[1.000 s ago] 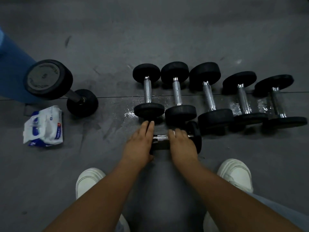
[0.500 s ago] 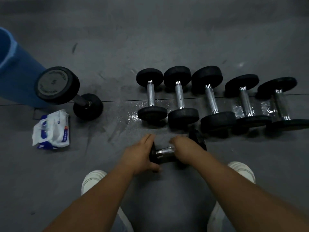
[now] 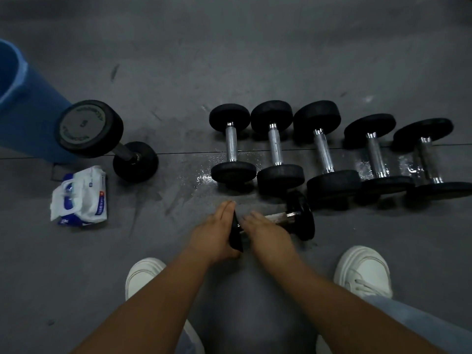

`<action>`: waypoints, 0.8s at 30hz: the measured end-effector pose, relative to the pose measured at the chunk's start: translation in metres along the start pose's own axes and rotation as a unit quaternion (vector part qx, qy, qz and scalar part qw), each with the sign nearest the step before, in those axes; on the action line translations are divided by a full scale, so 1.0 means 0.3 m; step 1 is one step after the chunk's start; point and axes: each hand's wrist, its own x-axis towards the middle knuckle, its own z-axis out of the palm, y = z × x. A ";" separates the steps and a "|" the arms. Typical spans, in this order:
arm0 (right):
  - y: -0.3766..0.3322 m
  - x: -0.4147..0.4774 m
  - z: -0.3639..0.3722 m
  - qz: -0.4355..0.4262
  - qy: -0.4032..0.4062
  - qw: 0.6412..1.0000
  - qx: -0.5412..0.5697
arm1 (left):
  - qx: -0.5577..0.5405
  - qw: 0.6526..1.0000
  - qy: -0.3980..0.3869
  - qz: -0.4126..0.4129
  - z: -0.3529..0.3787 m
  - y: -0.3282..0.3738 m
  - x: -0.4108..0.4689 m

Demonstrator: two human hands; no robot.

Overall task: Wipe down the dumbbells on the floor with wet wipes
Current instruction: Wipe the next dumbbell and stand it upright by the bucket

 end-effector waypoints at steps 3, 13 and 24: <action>0.067 0.004 0.001 0.126 0.072 0.989 -0.002 | -0.006 1.000 -0.001 -0.008 -0.003 0.001 0.000; 0.103 -0.001 0.005 0.062 0.020 0.992 -0.111 | -0.006 1.000 -0.004 -0.004 -0.008 -0.005 0.018; 0.085 0.096 -0.061 0.033 -0.128 0.964 -0.230 | 0.095 0.990 0.103 0.021 0.075 0.021 -0.070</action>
